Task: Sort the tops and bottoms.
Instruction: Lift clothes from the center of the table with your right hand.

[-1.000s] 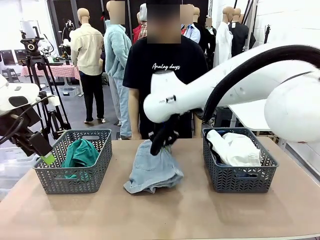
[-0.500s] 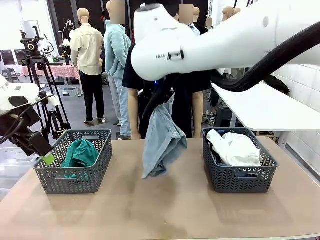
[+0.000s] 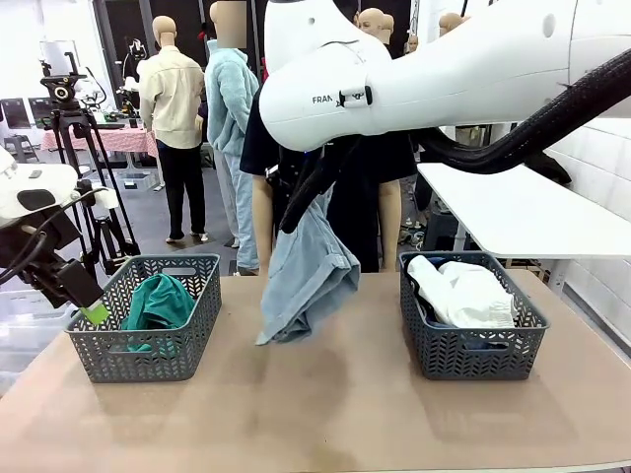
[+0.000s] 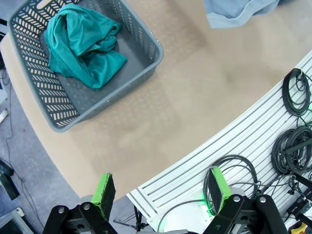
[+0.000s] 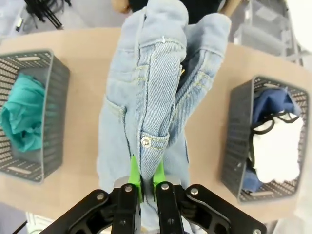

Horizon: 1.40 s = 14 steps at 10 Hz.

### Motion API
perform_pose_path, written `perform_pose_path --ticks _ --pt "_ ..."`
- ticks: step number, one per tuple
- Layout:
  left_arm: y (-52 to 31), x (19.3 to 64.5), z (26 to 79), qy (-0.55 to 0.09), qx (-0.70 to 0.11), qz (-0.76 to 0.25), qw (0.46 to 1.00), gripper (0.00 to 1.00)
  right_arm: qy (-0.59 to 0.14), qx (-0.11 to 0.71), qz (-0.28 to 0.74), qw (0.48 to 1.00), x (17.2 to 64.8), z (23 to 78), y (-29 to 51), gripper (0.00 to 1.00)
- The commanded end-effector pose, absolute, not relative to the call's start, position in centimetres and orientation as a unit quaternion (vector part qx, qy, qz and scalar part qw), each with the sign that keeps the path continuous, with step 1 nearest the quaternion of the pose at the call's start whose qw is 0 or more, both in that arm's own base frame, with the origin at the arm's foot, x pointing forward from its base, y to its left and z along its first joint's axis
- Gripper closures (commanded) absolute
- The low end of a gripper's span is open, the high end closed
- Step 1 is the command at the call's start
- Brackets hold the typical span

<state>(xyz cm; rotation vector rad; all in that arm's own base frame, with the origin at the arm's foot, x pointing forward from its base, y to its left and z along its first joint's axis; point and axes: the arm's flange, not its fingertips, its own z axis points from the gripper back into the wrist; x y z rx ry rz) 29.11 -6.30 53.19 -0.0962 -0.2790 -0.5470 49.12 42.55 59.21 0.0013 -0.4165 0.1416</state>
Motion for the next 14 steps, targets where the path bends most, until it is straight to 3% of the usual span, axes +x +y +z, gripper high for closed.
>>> perform_pose_path --ticks 1,2,5,6,14 --pt "-6.0 28.9 52.8 -0.136 -0.050 -0.273 0.951 0.00 -0.215 0.006 0.073 0.974 48.8 59.9 42.7 1.00" --pt "-6.0 28.9 52.8 -0.136 -0.050 -0.273 0.951 0.00 -0.204 0.000 0.066 0.977 49.1 59.0 42.7 1.00" --pt "-6.0 28.9 52.8 -0.136 -0.050 -0.273 0.951 0.00 -0.235 -0.049 0.069 0.968 48.7 64.5 42.8 1.00" --pt "-6.0 28.9 52.8 -0.136 -0.050 -0.273 0.951 0.00 -0.217 -0.013 0.071 0.974 48.9 60.6 42.5 1.00" --pt "-6.0 28.9 52.8 -0.136 -0.050 -0.273 0.951 0.00 -0.217 -0.013 0.071 0.974 48.9 60.6 42.5 1.00"
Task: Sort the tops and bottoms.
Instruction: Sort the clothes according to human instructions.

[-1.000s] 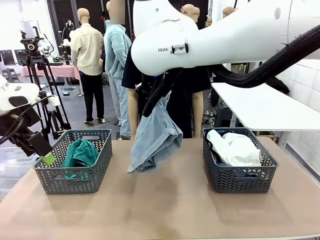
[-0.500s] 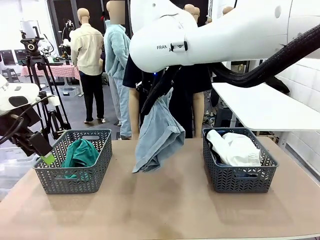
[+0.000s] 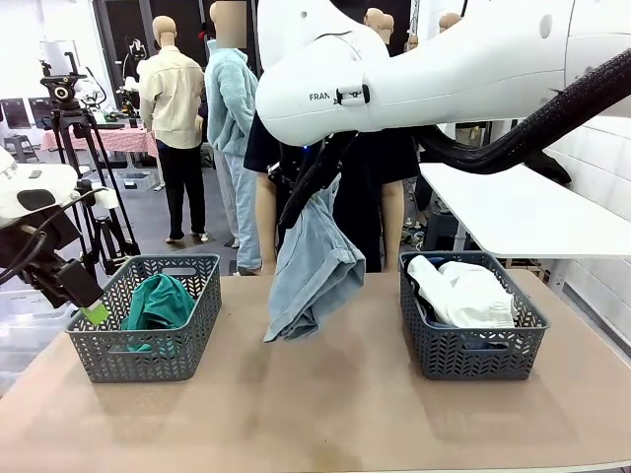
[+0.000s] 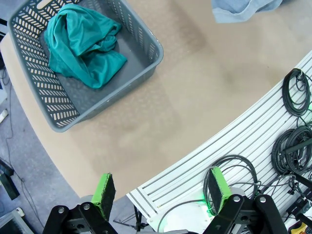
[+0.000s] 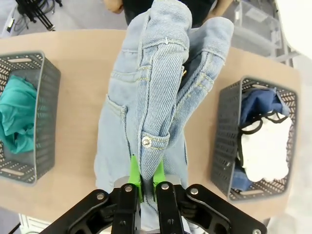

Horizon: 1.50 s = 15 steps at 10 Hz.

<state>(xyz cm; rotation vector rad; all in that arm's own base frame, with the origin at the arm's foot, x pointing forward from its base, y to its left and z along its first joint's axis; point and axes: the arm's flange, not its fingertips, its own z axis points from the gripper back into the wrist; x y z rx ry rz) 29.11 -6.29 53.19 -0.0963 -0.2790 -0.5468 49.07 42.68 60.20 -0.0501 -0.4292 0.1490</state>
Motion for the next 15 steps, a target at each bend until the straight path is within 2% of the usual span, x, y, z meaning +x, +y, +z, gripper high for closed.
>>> perform_pose_path --ticks 1,15 --pt "-6.03 28.92 52.80 -0.136 -0.050 -0.273 0.951 0.00 -0.217 -0.013 0.071 0.974 48.88 60.61 42.51 1.00" --pt "-6.03 28.92 52.80 -0.136 -0.050 -0.273 0.951 0.00 -0.217 -0.013 0.071 0.974 48.88 60.61 42.51 1.00"
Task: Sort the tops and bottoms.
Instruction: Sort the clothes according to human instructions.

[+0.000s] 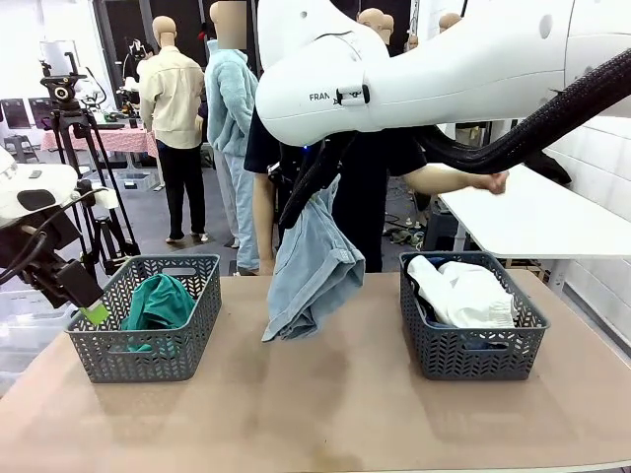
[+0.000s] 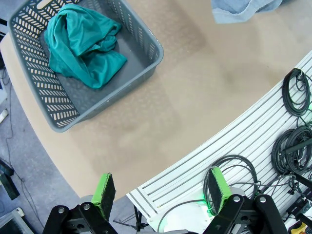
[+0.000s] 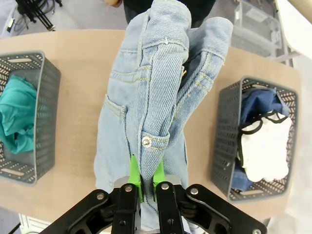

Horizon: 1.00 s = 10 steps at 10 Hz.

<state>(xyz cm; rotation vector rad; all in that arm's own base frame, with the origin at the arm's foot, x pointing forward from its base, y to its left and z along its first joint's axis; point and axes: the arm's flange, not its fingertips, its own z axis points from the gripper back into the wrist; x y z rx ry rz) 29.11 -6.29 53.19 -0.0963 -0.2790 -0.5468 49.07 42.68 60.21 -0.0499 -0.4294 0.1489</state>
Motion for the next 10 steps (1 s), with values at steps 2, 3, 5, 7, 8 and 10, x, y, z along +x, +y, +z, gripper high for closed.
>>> perform_pose_path --ticks 2,3,5,7,8,10 --pt "-6.03 28.92 52.80 -0.136 -0.050 -0.273 0.951 0.00 -0.217 -0.013 0.071 0.974 48.88 60.61 42.51 1.00" --pt "-6.03 28.92 52.80 -0.136 -0.050 -0.273 0.951 0.00 -0.217 -0.013 0.071 0.974 48.88 60.61 42.51 1.00" --pt "-6.03 28.92 52.80 -0.136 -0.050 -0.273 0.951 0.00 -0.217 -0.013 0.071 0.974 48.88 60.61 42.51 1.00" --pt "-6.03 28.92 52.80 -0.136 -0.050 -0.273 0.951 0.00 -0.217 -0.013 0.071 0.974 48.88 60.61 42.51 1.00" --pt "-6.03 28.92 52.80 -0.136 -0.050 -0.273 0.951 0.00 -0.217 -0.013 0.071 0.974 48.88 60.61 42.51 1.00" --pt "-6.03 28.92 52.80 -0.136 -0.050 -0.273 0.951 0.00 -0.217 -0.013 0.071 0.974 48.88 60.61 42.51 1.00"
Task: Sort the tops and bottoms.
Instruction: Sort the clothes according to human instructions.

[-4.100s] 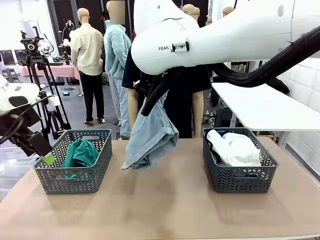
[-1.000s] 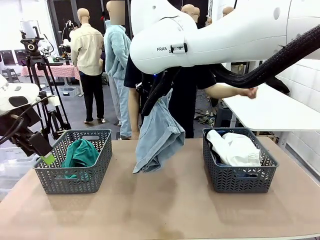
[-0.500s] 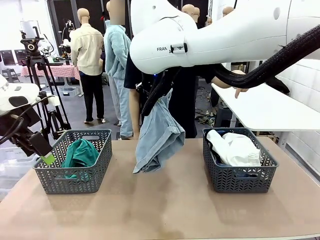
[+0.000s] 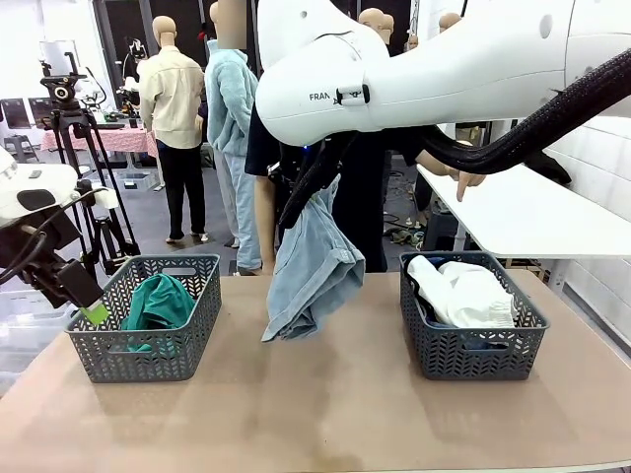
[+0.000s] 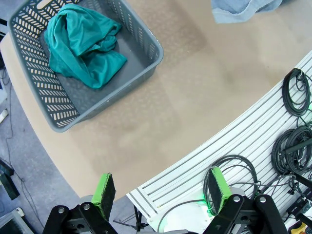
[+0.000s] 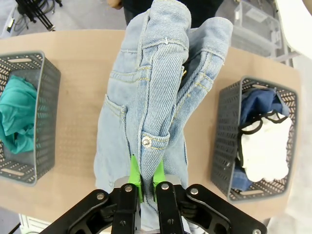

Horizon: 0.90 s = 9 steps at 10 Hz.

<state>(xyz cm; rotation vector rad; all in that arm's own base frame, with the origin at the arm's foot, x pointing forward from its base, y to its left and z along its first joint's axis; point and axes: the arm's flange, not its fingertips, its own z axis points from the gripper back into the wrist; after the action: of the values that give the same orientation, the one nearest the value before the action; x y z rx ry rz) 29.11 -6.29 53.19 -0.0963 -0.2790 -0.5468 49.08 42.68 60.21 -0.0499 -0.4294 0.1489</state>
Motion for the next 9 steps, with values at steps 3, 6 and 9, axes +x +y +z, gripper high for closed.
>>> perform_pose_path --ticks 3,6,9 --pt "-6.0 28.9 52.8 -0.136 -0.050 -0.273 0.951 0.00 -0.217 -0.013 0.071 0.974 48.9 60.6 42.5 1.00" --pt "-6.0 28.9 52.8 -0.136 -0.050 -0.273 0.951 0.00 -0.247 -0.031 0.066 0.966 48.1 63.0 42.2 1.00" --pt "-6.0 28.9 52.8 -0.136 -0.050 -0.273 0.951 0.00 -0.320 -0.062 0.012 0.945 45.5 71.8 36.9 1.00"
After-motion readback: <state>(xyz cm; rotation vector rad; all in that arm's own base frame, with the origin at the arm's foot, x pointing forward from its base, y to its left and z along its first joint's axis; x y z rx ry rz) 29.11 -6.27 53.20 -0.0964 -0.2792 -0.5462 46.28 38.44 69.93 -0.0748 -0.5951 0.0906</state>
